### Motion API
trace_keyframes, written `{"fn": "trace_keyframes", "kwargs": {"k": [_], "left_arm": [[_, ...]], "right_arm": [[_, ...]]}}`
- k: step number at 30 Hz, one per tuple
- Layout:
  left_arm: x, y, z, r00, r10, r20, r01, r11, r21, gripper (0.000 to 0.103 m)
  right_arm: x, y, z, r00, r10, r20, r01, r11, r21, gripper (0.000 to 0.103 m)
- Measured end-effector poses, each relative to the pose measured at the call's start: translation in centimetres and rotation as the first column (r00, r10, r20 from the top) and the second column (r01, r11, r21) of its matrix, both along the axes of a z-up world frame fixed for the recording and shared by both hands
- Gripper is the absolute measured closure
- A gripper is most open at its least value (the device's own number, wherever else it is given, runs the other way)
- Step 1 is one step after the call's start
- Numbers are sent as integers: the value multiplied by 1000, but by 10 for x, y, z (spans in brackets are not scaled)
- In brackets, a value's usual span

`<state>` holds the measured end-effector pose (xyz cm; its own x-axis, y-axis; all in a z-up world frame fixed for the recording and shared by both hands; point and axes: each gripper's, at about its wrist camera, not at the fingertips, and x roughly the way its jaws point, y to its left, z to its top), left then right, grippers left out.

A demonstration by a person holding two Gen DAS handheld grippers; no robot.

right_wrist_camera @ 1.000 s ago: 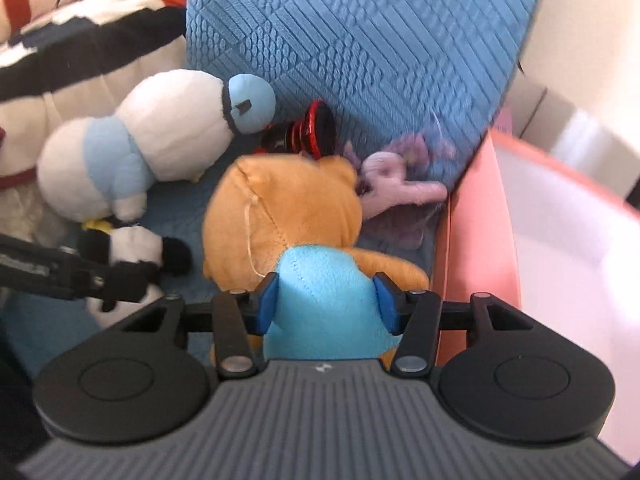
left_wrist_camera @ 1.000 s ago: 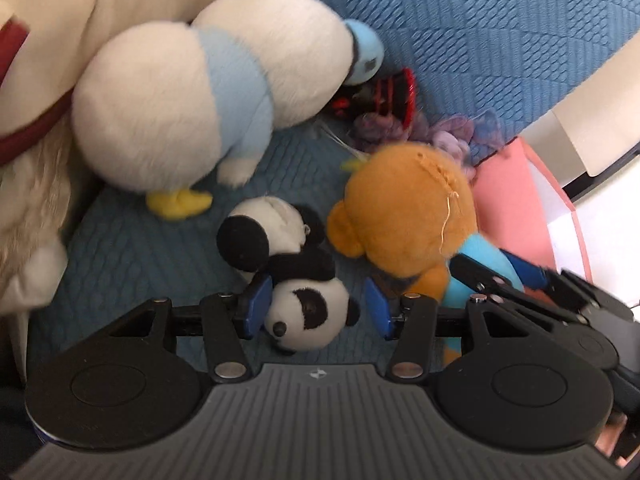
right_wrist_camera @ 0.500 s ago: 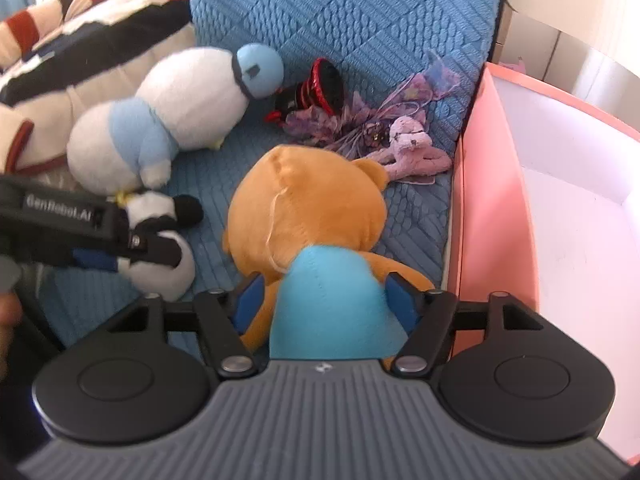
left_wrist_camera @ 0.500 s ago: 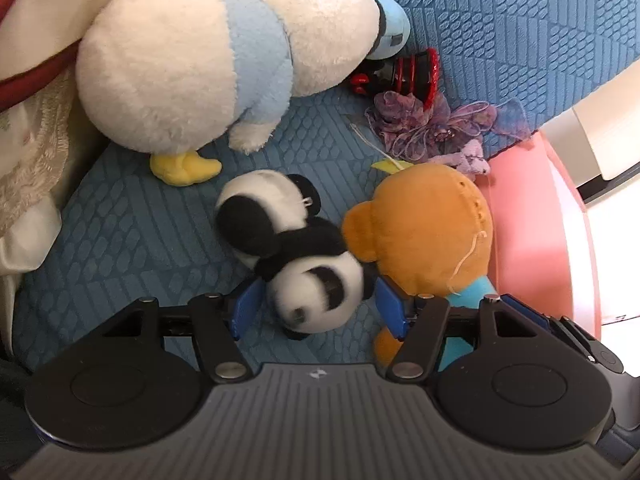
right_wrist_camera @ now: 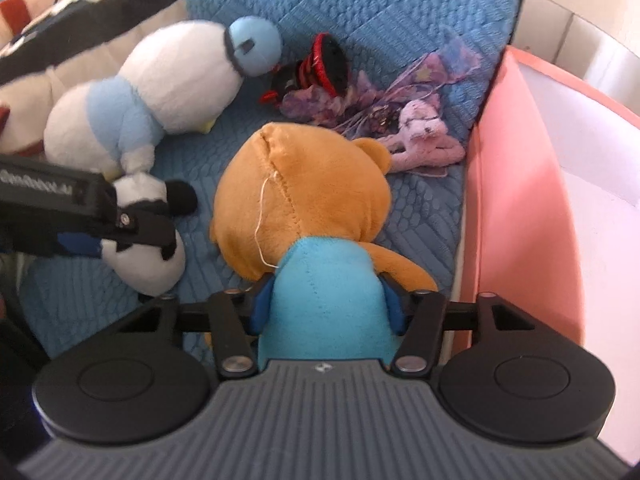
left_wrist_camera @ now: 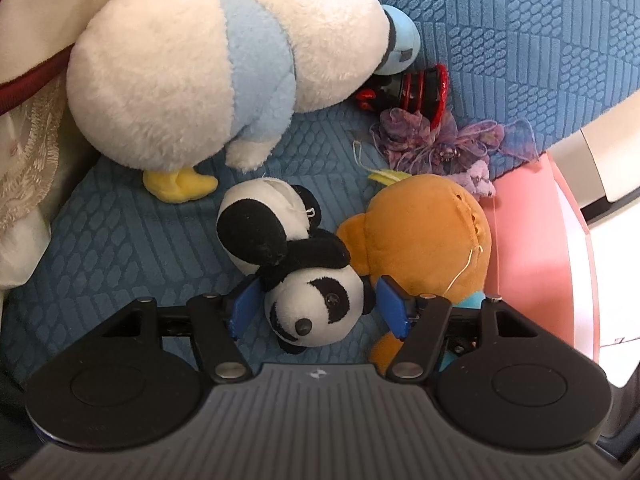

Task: Organize objects
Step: 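Close the left tool on the panda while the right tool grips the teddy bear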

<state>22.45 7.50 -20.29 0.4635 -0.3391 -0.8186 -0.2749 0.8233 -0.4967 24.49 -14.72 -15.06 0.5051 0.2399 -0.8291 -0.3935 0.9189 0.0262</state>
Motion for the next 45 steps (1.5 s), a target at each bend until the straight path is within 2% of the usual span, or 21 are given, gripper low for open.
{"fn": "trace_keyframes", "kwargs": {"k": [6, 10, 17, 21, 24, 26, 28, 35, 45], "left_arm": [[0, 2, -3, 1000, 20, 1, -20, 1000, -11, 33], [0, 4, -5, 999, 40, -1, -40, 999, -20, 34], [-2, 5, -6, 998, 70, 8, -70, 997, -27, 35], [-4, 6, -4, 997, 72, 18, -71, 997, -19, 41], [-5, 6, -2, 997, 69, 23, -68, 998, -14, 43], [-6, 5, 1, 998, 62, 30, -62, 998, -11, 45], [-8, 4, 4, 998, 53, 41, -53, 999, -10, 46], [-15, 1, 13, 998, 14, 65, -14, 1000, 2, 48], [-32, -3, 26, 997, 4, 75, -5, 1000, 9, 49]], "right_arm": [[-7, -1, 11, 998, -37, 44, 37, 999, -5, 49], [-4, -4, 5, 998, -58, 19, 58, 998, -5, 49], [3, -5, -8, 997, -69, -26, 69, 998, 10, 37], [6, -5, -13, 997, -66, -36, 67, 998, 15, 35], [6, -4, -12, 997, -71, -34, 71, 997, 9, 41], [4, -5, -8, 996, -89, -29, 90, 996, 21, 49], [1, -6, -3, 994, -103, -18, 104, 994, 36, 51], [-11, -7, 13, 993, -119, -19, 120, 991, 55, 51], [-29, -21, 26, 992, -124, -6, 124, 990, 64, 51]]}}
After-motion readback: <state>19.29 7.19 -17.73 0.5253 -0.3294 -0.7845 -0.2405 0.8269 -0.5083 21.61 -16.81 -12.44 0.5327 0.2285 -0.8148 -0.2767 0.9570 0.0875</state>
